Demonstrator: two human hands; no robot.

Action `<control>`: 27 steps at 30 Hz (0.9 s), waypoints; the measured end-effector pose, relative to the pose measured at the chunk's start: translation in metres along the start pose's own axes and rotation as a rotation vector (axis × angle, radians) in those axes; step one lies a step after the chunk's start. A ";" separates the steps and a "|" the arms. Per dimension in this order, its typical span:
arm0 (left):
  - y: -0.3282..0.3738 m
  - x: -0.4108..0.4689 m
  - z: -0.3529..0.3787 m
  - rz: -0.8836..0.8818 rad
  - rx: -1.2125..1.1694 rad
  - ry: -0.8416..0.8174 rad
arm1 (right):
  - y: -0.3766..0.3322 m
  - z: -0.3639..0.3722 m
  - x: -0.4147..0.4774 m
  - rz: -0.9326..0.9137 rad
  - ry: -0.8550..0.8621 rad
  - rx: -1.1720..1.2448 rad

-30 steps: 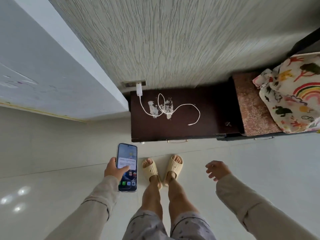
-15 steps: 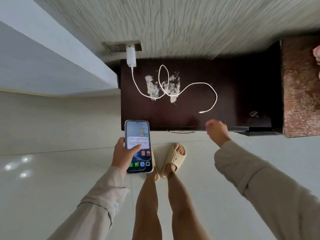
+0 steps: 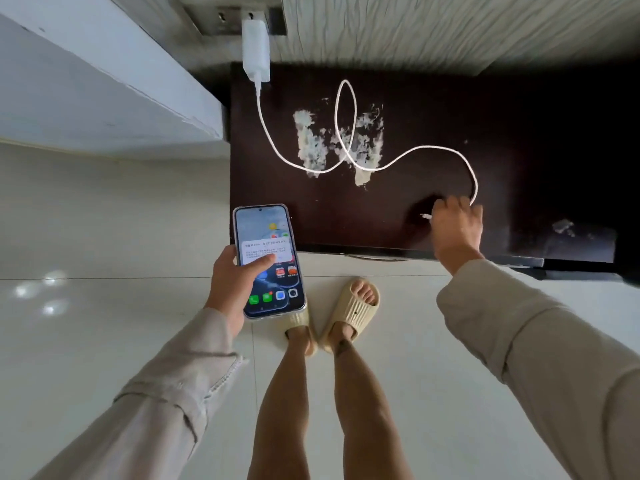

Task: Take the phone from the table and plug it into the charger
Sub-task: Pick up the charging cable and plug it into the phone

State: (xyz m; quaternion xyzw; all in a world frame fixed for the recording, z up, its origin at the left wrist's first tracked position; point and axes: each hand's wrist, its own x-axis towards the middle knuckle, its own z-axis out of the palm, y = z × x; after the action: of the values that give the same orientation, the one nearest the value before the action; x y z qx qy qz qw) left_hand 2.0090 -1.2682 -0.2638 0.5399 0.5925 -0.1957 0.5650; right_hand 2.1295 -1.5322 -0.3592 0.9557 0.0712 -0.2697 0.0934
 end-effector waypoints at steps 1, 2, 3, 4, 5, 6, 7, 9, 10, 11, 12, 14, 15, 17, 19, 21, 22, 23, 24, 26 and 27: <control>0.004 -0.005 0.000 -0.017 -0.034 -0.011 | 0.000 -0.006 -0.005 -0.009 -0.007 0.013; 0.008 -0.011 0.000 -0.031 -0.071 -0.024 | -0.001 -0.014 -0.012 -0.011 -0.014 0.044; 0.012 -0.017 0.001 -0.047 -0.112 -0.033 | -0.004 -0.022 -0.021 -0.013 -0.029 0.083; 0.016 -0.024 0.002 -0.061 -0.162 -0.039 | -0.007 -0.033 -0.031 -0.015 -0.054 0.139; 0.021 -0.032 0.002 -0.075 -0.215 -0.049 | -0.011 -0.045 -0.043 -0.011 -0.085 0.228; 0.027 -0.040 0.003 -0.087 -0.270 -0.068 | -0.016 -0.058 -0.056 0.004 -0.096 0.372; 0.032 -0.049 0.004 -0.100 -0.321 -0.091 | -0.022 -0.074 -0.070 0.045 -0.101 0.552; 0.042 -0.066 0.006 -0.133 -0.441 -0.130 | -0.032 -0.105 -0.100 0.107 -0.123 0.862; 0.047 -0.074 0.007 -0.155 -0.507 -0.149 | -0.035 -0.121 -0.115 0.101 -0.143 0.969; 0.051 -0.082 0.007 -0.176 -0.576 -0.171 | -0.039 -0.137 -0.130 0.075 -0.184 1.062; 0.055 -0.089 0.008 -0.191 -0.643 -0.191 | -0.042 -0.153 -0.144 0.039 -0.237 1.146; 0.061 -0.102 0.010 -0.203 -0.740 -0.212 | -0.050 -0.179 -0.167 -0.022 -0.347 1.299; 0.062 -0.107 0.010 -0.202 -0.767 -0.215 | -0.055 -0.188 -0.175 -0.040 -0.388 1.359; 0.066 -0.115 0.010 -0.201 -0.834 -0.254 | -0.066 -0.196 -0.186 -0.036 -0.424 1.417; 0.068 -0.122 0.010 -0.207 -0.906 -0.284 | -0.075 -0.197 -0.191 -0.017 -0.418 1.415; 0.067 -0.125 0.009 -0.214 -0.909 -0.257 | -0.079 -0.195 -0.191 -0.005 -0.409 1.429; 0.065 -0.126 0.009 -0.216 -0.913 -0.248 | -0.080 -0.194 -0.191 0.000 -0.406 1.437; 0.064 -0.126 0.009 -0.221 -0.937 -0.242 | -0.080 -0.193 -0.191 0.002 -0.403 1.434; 0.062 -0.125 0.010 -0.228 -0.968 -0.237 | -0.080 -0.192 -0.190 0.008 -0.396 1.424; 0.058 -0.122 0.011 -0.220 -0.979 -0.221 | -0.080 -0.191 -0.189 0.014 -0.369 1.385; 0.056 -0.122 0.012 -0.206 -0.969 -0.208 | -0.080 -0.189 -0.189 0.005 -0.350 1.345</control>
State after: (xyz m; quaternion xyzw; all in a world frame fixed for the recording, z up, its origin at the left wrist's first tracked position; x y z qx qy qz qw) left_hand 2.0352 -1.3102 -0.1389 0.1321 0.6061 -0.0058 0.7843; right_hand 2.0504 -1.4298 -0.1120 0.7487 -0.1297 -0.4052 -0.5084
